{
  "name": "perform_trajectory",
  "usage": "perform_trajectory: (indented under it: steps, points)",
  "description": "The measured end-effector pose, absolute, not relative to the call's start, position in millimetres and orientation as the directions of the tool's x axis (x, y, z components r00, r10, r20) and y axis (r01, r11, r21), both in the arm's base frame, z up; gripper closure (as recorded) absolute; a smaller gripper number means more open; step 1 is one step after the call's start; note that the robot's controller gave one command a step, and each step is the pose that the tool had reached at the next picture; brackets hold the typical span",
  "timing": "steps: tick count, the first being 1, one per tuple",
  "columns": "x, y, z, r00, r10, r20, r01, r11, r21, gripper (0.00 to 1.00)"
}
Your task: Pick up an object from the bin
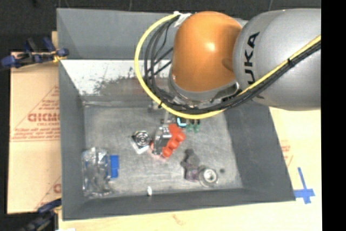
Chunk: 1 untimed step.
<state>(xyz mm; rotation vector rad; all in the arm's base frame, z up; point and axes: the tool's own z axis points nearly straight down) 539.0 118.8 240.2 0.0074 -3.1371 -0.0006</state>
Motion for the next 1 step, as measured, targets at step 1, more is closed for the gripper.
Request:
perform_trajectory:
  steps: [1]
  points:
    - [573.5, 36.9, 71.3, -1.0, 0.007, -0.01, 0.007, 1.0, 0.003, 0.0]
